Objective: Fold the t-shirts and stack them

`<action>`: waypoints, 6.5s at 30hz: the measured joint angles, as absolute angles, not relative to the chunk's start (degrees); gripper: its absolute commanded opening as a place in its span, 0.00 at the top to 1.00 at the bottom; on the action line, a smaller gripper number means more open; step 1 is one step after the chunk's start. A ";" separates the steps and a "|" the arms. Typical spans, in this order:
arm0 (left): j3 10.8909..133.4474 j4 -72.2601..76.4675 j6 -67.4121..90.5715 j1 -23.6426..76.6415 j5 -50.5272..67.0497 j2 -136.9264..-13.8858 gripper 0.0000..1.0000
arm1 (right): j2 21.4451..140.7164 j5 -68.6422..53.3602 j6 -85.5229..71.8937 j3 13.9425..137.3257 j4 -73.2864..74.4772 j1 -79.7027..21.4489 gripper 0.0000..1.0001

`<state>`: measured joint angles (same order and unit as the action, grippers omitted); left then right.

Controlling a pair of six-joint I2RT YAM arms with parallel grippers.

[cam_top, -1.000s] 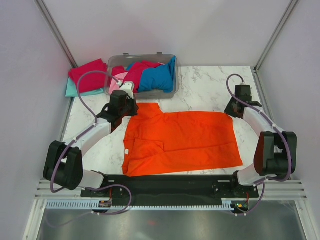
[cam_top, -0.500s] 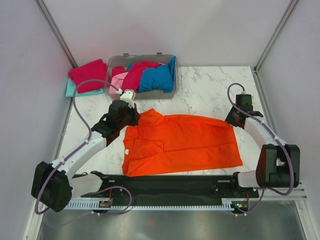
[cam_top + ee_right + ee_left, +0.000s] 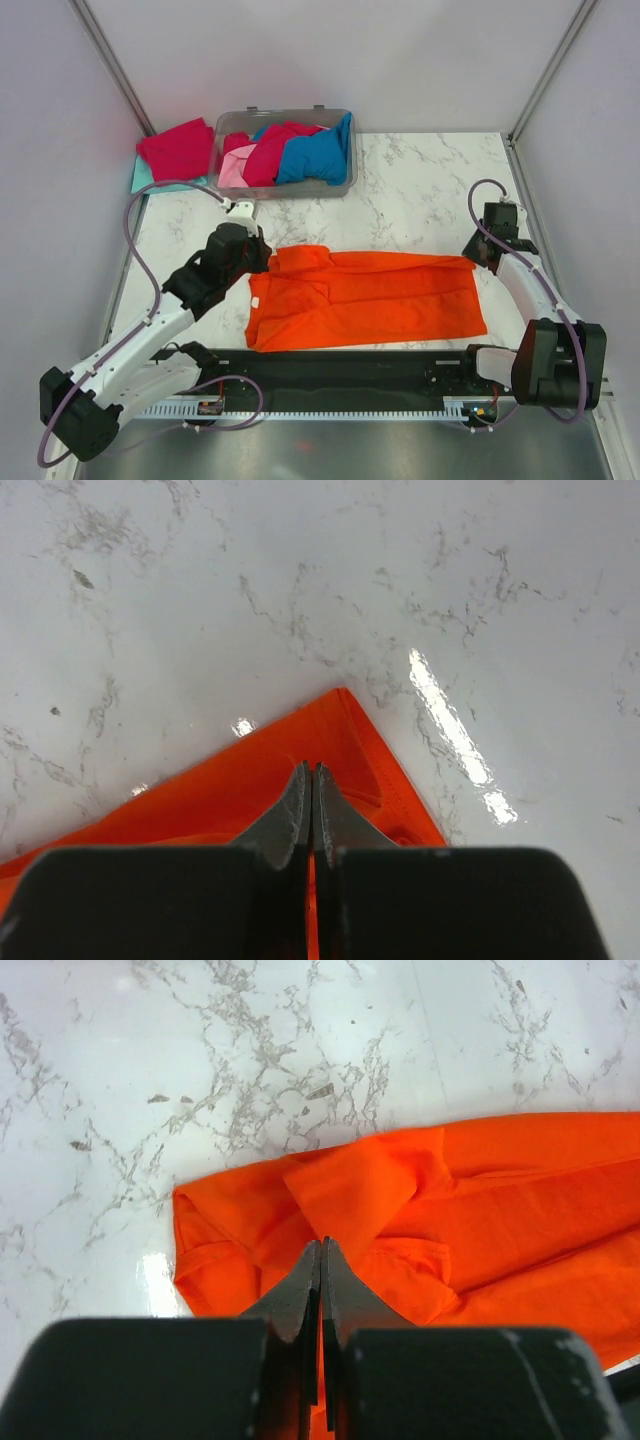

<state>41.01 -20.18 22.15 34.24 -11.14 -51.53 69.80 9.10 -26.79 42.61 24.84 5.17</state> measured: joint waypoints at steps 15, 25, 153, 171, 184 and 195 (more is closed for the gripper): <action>36.40 -26.22 29.34 35.11 -11.68 -46.70 0.74 | 70.00 9.13 -27.42 39.55 25.26 5.85 1.00; 33.50 -21.61 31.09 36.10 -9.15 -58.96 0.59 | 71.83 8.97 -27.62 38.87 24.88 5.87 1.00; 144.99 -31.90 26.81 45.21 11.97 -154.32 0.07 | 57.36 -0.93 -28.95 40.69 24.62 -6.07 0.17; 82.65 -29.87 22.65 40.84 3.38 -79.68 0.05 | 88.51 0.36 -25.15 53.10 20.95 -8.95 0.17; 50.70 -39.92 22.63 40.86 -8.14 -46.63 0.05 | 112.88 5.67 -24.34 76.18 23.33 -11.14 0.16; 48.84 -38.83 22.39 40.86 -10.59 -43.24 0.05 | 147.48 -0.73 -39.33 129.97 21.76 -10.52 0.15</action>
